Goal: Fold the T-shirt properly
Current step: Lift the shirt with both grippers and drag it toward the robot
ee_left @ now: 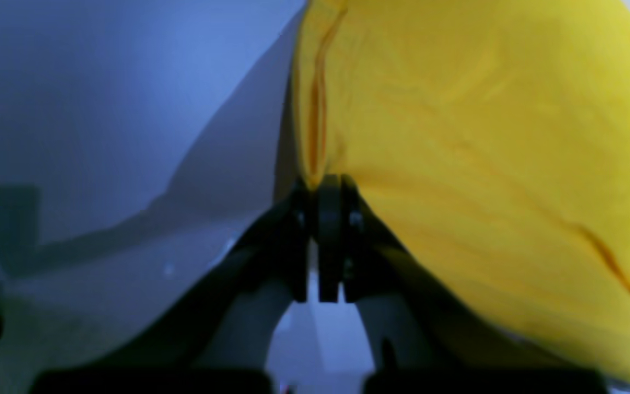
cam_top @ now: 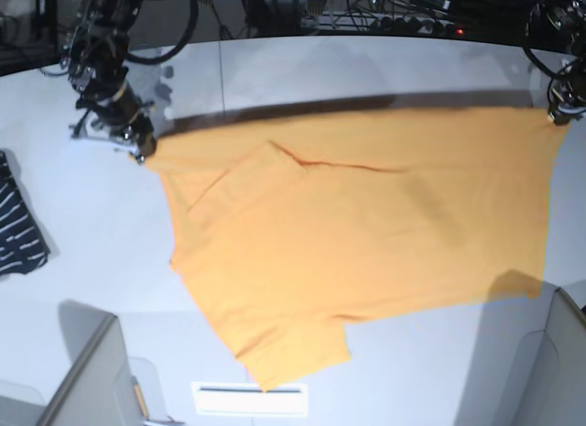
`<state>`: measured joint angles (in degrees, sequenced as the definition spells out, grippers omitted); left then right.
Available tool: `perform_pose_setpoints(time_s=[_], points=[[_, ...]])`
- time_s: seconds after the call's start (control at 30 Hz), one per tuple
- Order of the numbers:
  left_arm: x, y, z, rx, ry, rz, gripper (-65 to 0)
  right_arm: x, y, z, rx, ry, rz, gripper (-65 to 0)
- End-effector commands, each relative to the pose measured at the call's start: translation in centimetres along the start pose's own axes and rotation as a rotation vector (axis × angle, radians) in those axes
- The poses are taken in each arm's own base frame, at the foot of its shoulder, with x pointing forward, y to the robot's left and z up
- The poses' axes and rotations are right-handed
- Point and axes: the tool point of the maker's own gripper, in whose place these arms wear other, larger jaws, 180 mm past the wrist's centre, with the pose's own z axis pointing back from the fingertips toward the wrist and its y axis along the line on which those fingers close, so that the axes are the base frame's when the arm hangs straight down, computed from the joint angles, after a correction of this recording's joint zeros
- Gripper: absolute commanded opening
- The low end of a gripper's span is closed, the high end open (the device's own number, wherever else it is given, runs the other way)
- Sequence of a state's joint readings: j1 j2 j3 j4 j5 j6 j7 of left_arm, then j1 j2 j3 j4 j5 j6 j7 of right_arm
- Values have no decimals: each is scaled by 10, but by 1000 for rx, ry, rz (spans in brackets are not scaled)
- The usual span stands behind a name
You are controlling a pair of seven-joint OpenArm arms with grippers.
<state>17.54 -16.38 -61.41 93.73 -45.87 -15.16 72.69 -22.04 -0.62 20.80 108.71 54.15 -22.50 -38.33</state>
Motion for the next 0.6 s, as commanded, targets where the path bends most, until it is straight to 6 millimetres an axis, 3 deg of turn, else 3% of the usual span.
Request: perform_pose_setpoints(time_s=[0.0,0.07,0.17,0.27,0.37,0.43,0.57], points=[[12,4,7,16,-34,-26,-650,8,5,4,23,-31,16,-650],[5,9,10,29,-18,-32,-650,5,-6,8,-3,-19,24,-650],[8,8,11,28,-23,-39,-650,4,-2,6,8,-15,28,-650],[33,-10,11,-13,-96,-40,-650,21,30,2,83,-57,38,-650],[62,-33,16,-57,-186,-52,-650,37,78,5,238,-78,30,-650],[77,-37,25,-63,-240,-44,-650,40,97,9,311,-69,-1,-650],[76,-30,33,-48,-226,-26,-650,38,81,9,262,-41,-13,-650]])
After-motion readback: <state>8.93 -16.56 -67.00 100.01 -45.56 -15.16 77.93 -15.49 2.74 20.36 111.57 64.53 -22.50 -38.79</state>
